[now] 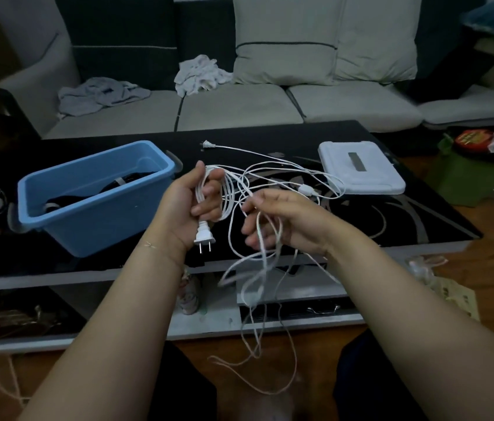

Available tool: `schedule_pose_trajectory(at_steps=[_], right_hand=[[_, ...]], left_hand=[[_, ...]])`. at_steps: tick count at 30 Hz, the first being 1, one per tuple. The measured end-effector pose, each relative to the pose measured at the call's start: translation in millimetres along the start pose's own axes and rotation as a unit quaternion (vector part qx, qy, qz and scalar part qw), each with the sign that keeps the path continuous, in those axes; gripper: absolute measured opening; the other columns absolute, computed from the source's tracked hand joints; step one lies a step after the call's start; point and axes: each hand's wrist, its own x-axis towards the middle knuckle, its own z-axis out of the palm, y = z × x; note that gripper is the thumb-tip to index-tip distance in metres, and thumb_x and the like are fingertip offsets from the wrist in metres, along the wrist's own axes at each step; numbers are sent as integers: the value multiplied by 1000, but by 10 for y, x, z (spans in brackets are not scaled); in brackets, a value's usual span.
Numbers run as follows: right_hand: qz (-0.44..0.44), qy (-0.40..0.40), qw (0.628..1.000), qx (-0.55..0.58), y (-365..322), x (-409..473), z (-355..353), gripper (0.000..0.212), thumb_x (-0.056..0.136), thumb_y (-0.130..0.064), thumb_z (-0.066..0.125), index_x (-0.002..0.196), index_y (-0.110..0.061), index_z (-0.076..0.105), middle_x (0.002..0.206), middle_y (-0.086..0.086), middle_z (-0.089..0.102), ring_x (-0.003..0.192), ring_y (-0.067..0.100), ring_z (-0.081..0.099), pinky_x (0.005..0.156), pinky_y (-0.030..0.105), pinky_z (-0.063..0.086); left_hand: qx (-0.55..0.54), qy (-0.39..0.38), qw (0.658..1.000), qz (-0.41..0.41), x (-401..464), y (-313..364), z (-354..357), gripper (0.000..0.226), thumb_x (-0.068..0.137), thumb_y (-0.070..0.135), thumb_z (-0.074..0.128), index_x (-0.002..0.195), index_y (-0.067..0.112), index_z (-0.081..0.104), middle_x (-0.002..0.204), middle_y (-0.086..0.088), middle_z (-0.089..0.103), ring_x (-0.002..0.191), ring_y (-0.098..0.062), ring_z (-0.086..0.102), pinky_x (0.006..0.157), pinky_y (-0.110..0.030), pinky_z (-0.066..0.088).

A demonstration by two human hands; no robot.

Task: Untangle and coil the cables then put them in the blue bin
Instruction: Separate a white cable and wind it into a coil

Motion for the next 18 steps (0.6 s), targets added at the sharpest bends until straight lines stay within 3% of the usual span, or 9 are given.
schedule_pose_trajectory(at_steps=[2, 5, 7, 11, 13, 15, 17, 18], right_hand=[[55, -50, 993, -87, -8, -44, -33, 22, 90, -34, 56, 88, -12, 59, 86, 12, 72, 68, 23, 72, 50, 25, 55], [77, 19, 972, -223, 86, -26, -70, 40, 96, -44, 47, 78, -11, 62, 92, 9, 74, 78, 22, 72, 56, 28, 56], [44, 99, 965, -241, 153, 20, -104, 42, 99, -41, 44, 78, -12, 68, 92, 5, 74, 83, 18, 71, 65, 29, 57], [-84, 188, 935, -290, 182, 121, -144, 18, 99, -21, 49, 108, -24, 64, 97, -8, 71, 99, 6, 65, 91, 21, 48], [-120, 174, 949, -234, 186, 143, -74, 16, 99, -16, 49, 110, -22, 59, 79, -8, 70, 82, 7, 68, 86, 21, 51], [-127, 162, 961, -185, 209, 149, 5, 13, 99, -19, 48, 103, -21, 60, 62, -6, 57, 57, 9, 59, 68, 31, 56], [-123, 179, 956, -198, 237, 168, 21, 19, 101, -24, 45, 93, -22, 63, 57, -5, 42, 45, 4, 41, 46, 22, 43], [-126, 201, 946, -219, 244, 181, 0, 23, 101, -25, 44, 90, -20, 63, 54, -10, 41, 43, 0, 37, 44, 16, 34]], left_hand=[[-24, 33, 999, 21, 5, 6, -14, 40, 103, 36, 33, 83, 12, 58, 49, 10, 46, 26, -3, 25, 32, -14, 15], [-87, 71, 992, 54, 10, 29, -69, 38, 103, 35, 35, 94, 9, 61, 58, 9, 57, 27, -5, 25, 33, -13, 15], [-110, 63, 991, 52, -9, 45, -89, 41, 102, 36, 35, 100, 6, 63, 66, 7, 65, 27, -6, 26, 35, -13, 15], [-77, 34, 996, 33, -77, 30, 3, 36, 93, 30, 43, 102, 4, 66, 70, 6, 67, 28, -6, 27, 37, -14, 15], [-38, 45, 998, 33, -103, -28, 73, 34, 97, 30, 40, 98, 6, 65, 65, 7, 63, 29, -5, 26, 36, -14, 16], [6, 50, 998, 38, -122, -105, 132, 36, 103, 31, 32, 89, 10, 59, 59, 8, 57, 30, -3, 27, 34, -13, 20], [45, 35, 998, 30, -166, -175, 158, 36, 104, 33, 30, 82, 14, 51, 59, 8, 56, 33, -1, 30, 35, -14, 27], [60, 21, 998, 21, -195, -198, 164, 35, 104, 34, 30, 81, 16, 49, 63, 6, 61, 36, -2, 34, 38, -14, 31]])
